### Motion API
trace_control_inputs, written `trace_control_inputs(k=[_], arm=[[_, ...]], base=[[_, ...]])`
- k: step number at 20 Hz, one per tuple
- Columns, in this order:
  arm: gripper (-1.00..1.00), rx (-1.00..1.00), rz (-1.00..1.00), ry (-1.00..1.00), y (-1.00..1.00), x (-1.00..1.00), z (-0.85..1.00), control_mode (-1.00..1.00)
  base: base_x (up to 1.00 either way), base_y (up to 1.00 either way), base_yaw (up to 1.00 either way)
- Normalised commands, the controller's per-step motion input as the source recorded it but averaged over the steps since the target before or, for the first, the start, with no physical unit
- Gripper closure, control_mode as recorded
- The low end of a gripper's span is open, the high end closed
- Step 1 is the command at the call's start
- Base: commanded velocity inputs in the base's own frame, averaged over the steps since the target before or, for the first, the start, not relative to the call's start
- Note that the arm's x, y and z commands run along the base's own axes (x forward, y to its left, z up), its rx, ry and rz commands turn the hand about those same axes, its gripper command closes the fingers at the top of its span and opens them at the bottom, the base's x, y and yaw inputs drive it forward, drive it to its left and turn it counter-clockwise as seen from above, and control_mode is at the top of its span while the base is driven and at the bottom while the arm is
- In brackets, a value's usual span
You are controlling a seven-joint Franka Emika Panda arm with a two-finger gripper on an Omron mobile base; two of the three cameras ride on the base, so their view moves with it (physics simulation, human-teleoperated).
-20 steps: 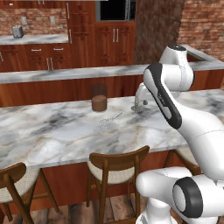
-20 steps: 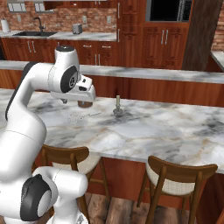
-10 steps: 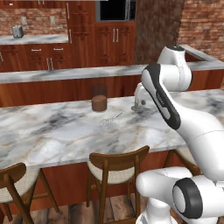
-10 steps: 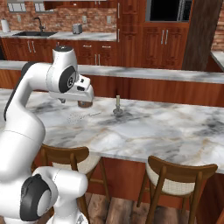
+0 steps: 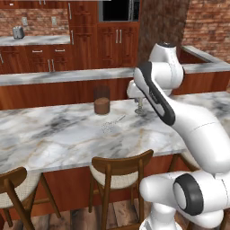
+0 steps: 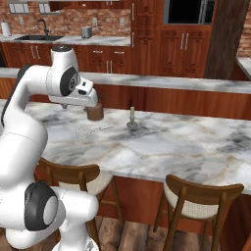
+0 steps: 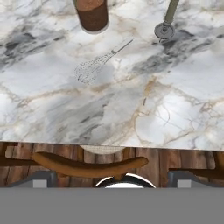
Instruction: Pick the candle and jar from the dining table and place them in the open cabinet. Close the cabinet after placing the objects.
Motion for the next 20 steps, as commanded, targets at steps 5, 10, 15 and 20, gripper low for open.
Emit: trace_control_inputs(k=[5,10,15,20], arm=[[-1.0,0.0,0.0,0.04,0.0,0.44,0.18,-1.0],[-1.0,0.03,0.11,0.01,-0.39,0.91,-0.05,-1.0],[-1.0,0.0,0.33,-0.01,-0.9,0.76,-0.34,-1.0],[-1.0,0.0,0.24,-0.13,-0.7,0.29,-0.41,-1.0]], base=[[0.0,0.0,0.0],[0.0,0.0,0.0],[0.0,0.0,0.0],[0.0,0.0,0.0]])
